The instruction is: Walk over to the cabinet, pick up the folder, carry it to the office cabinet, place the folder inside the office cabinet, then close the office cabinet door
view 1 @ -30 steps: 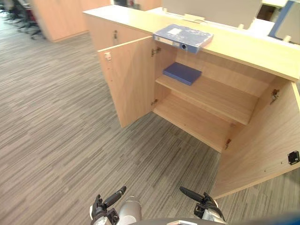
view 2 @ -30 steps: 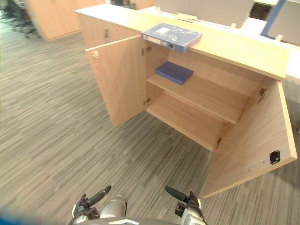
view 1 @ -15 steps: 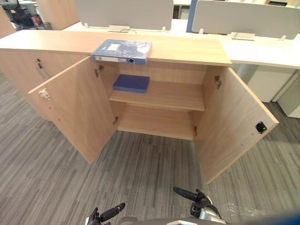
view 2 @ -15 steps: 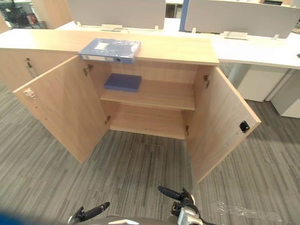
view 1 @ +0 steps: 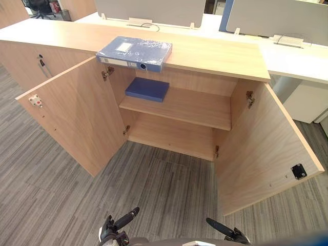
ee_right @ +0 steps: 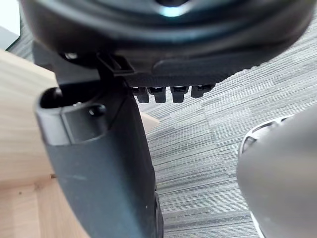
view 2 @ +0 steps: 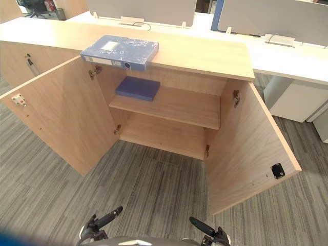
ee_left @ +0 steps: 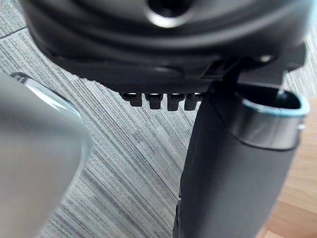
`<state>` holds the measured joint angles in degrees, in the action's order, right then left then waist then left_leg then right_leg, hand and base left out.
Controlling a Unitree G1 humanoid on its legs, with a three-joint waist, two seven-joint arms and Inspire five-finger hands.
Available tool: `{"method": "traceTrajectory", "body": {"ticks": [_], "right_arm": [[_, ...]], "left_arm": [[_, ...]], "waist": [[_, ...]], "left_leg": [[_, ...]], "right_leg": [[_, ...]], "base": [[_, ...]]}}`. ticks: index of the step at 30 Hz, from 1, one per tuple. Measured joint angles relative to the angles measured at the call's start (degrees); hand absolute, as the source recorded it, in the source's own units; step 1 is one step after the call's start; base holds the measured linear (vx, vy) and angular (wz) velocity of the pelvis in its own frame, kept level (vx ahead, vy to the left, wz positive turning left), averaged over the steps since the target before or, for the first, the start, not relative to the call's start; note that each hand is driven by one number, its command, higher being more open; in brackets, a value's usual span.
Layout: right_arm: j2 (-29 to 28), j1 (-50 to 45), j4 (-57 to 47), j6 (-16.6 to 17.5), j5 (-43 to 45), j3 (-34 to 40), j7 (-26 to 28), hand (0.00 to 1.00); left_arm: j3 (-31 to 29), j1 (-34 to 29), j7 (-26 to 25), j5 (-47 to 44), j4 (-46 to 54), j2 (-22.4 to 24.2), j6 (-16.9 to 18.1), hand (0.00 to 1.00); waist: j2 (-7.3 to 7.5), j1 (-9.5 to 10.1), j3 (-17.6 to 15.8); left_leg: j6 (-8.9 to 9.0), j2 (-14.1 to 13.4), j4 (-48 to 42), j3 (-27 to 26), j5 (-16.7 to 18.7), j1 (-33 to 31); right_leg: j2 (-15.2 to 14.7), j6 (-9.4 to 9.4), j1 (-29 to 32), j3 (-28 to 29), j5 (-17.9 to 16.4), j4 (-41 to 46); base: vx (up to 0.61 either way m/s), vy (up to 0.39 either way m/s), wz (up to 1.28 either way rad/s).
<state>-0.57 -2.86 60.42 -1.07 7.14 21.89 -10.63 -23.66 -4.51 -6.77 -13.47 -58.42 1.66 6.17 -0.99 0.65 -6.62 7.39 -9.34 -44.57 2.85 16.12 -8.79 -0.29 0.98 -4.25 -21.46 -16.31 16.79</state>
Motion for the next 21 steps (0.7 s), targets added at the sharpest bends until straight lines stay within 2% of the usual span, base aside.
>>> {"method": "traceTrajectory", "body": {"ticks": [1,2,3,4,5,7,8,9,10,11,12,13,14,16,17,18,19,20,21], "right_arm": [[1.02,0.10,-0.13,-0.03,-0.01,-1.75,-0.01,1.00],[1.31,0.09,-0.15,-0.03,-0.02,-3.28,-0.14,1.00],[1.26,0.12,-0.27,-0.03,-0.05,-3.88,-0.20,1.00],[1.24,0.53,-1.01,-0.07,-0.19,-5.64,-0.57,1.00],[0.50,1.82,-1.25,-0.05,-0.23,-5.78,-0.83,1.00],[-0.63,3.87,-1.12,-0.05,-0.27,-5.82,-0.93,1.00],[-1.64,5.21,-1.11,-0.06,-0.27,-5.84,-0.99,1.00],[-1.86,5.92,-1.12,-0.01,-0.28,-5.85,-1.11,1.00],[-1.84,6.00,-1.14,0.01,-0.28,-5.85,-1.13,1.00],[-1.45,5.97,-0.96,0.03,-0.28,-5.71,-1.19,1.00],[-2.40,6.21,0.11,-0.01,-0.27,-5.65,-1.10,1.00],[-2.86,6.58,0.92,-0.04,-0.28,-5.42,-1.05,1.00],[-3.16,7.30,2.52,-0.09,-0.28,-5.12,-0.69,1.00],[-3.25,7.24,2.69,0.00,-0.27,-4.38,-0.61,1.00],[-3.35,6.98,2.23,0.02,-0.29,-3.57,-0.57,1.00],[-3.44,6.36,1.57,0.05,-0.32,-2.85,-0.46,1.00],[-3.44,6.04,1.44,-0.01,-0.39,-2.83,-0.36,1.00],[-3.47,5.09,1.15,-0.34,-0.85,-2.81,0.12,1.00],[-3.25,4.38,1.16,-0.54,-0.99,-2.83,0.24,1.00]], "left_arm": [[-0.11,-0.92,0.08,0.00,0.31,0.70,-0.10,1.00],[-0.39,-1.72,0.15,-0.73,0.91,0.78,-0.27,1.00],[-0.40,-1.71,0.00,-1.22,1.14,0.68,-0.22,1.00],[-0.35,-1.72,-0.20,-1.99,2.02,0.53,-0.22,1.00],[-0.34,-1.67,-0.29,-2.91,2.76,0.60,0.00,1.00],[-0.39,-1.74,-0.36,-4.44,3.15,0.34,0.24,1.00],[-0.48,-1.43,-0.56,-5.10,3.15,-0.07,0.64,1.00],[-0.47,-1.45,-0.98,-5.09,3.11,-0.12,1.03,1.00],[-0.46,-1.61,-1.23,-5.07,3.03,0.08,1.08,1.00],[-0.67,-2.04,-1.54,-5.42,2.77,0.97,1.31,1.00],[-1.19,-1.12,-1.71,-6.03,1.70,-0.31,1.31,1.00],[-1.00,-0.82,-1.75,-6.00,1.55,-1.13,1.39,1.00],[-0.82,-0.75,-2.07,-5.94,0.46,-2.24,1.45,1.00],[-1.26,-0.95,-2.58,-5.05,-2.18,-3.06,0.76,1.00],[-1.26,-1.35,-2.62,-3.96,-3.04,-3.30,0.27,1.00],[-1.15,-2.40,-2.54,-2.63,-3.32,-3.50,-0.27,1.00],[-0.70,-2.86,-2.53,-1.79,-3.33,-3.50,-0.48,1.00],[1.01,-3.46,-2.21,0.23,-3.54,-3.93,-0.47,1.00],[2.02,-3.47,-2.12,1.07,-3.82,-4.27,-0.49,1.00]], "waist": [[-1.34,0.02,-0.33],[-1.42,0.18,-0.48],[-0.91,0.55,-0.67],[-0.82,1.31,-0.75],[-0.41,2.28,-0.77],[0.61,2.91,-1.25],[1.45,3.52,-1.81],[1.65,4.02,-1.83],[1.26,4.06,-1.57],[0.17,4.35,-0.96],[2.57,4.68,-0.47],[3.58,4.22,-0.30],[4.19,4.22,-0.01],[4.83,4.35,0.68],[4.24,4.38,0.59],[3.80,4.59,0.63],[3.75,4.70,0.66],[3.75,4.93,0.70],[3.56,4.91,0.84]], "left_leg": [[2.02,-1.00,-7.88,0.92,-1.91,-2.69],[1.75,-1.64,-13.51,0.98,-5.09,-4.09],[1.70,-1.78,-16.42,0.71,-6.50,-5.11],[0.35,-2.17,-19.60,0.32,-4.55,-7.00],[-0.89,-2.68,-18.67,-0.17,-1.54,-8.79],[-1.93,-2.60,-13.03,-0.85,0.92,-10.27],[-2.05,-2.40,-5.88,-0.66,1.48,-10.60],[-2.94,-2.29,4.52,0.42,0.04,-10.31],[-3.66,-1.97,10.13,1.76,-2.51,-10.10],[-0.79,-0.86,17.17,5.80,-12.22,-9.58],[-0.25,2.24,17.42,5.42,-11.61,-9.50],[-0.46,3.27,17.69,5.51,-11.70,-9.51],[-0.73,4.19,17.62,5.61,-11.55,-9.55],[-1.11,6.23,17.84,5.35,-11.32,-8.35],[-2.36,7.21,18.64,4.59,-10.63,-6.36],[-3.59,7.86,20.38,2.35,-9.84,-3.76],[-3.83,8.46,21.66,1.02,-9.70,-2.26],[-4.41,9.66,24.22,-1.24,-9.97,0.47],[-4.90,10.24,25.17,-2.16,-10.12,1.59]], "right_leg": [[0.96,-0.13,-1.66,0.33,-0.68,-0.05],[1.11,-0.20,-3.94,0.82,-1.14,-0.58],[0.96,-0.13,-4.98,1.13,-1.22,-1.26],[0.74,-0.11,-6.57,2.03,-1.23,-2.44],[-0.06,-0.55,-7.26,3.26,-0.98,-3.15],[-2.22,-1.14,-8.23,4.75,-0.65,-3.59],[-4.31,-1.70,-9.19,5.94,-0.33,-3.97],[-6.04,-2.77,-9.91,6.39,0.27,-4.08],[-6.56,-3.44,-10.32,6.39,0.63,-4.14],[-7.37,-5.73,-11.09,6.92,0.83,-4.27],[-10.05,-7.17,-10.94,8.03,1.19,-4.49],[-10.71,-6.85,-10.57,8.94,2.14,-4.50],[-11.10,-7.14,-10.04,11.12,4.33,-5.56],[-13.37,-9.76,-10.00,12.36,7.83,-5.46],[-14.97,-11.31,-9.68,13.93,9.40,-3.92],[-17.01,-11.59,-7.96,15.91,9.70,-0.29],[-18.23,-11.58,-6.54,16.90,9.70,2.28],[-20.98,-10.24,-3.84,17.99,10.20,7.76],[-22.07,-9.00,-2.69,18.03,10.82,9.91]], "base": [[0.15,0.137,-0.10],[0.17,0.150,-0.12],[0.20,0.161,-0.18],[0.24,0.204,-0.38],[0.24,0.219,-0.53],[0.19,0.199,-0.50],[0.25,0.271,-0.48],[0.27,0.292,-0.40],[0.31,0.378,-0.22],[0.41,0.457,0.09],[0.41,0.439,0.24],[0.37,0.373,0.32],[0.21,0.226,0.14],[0.21,0.242,-0.19],[0.20,0.278,-0.62],[0.14,0.240,-0.76],[0.10,0.241,-0.87],[0.05,0.174,-0.64],[0.04,0.211,-0.68]]}}
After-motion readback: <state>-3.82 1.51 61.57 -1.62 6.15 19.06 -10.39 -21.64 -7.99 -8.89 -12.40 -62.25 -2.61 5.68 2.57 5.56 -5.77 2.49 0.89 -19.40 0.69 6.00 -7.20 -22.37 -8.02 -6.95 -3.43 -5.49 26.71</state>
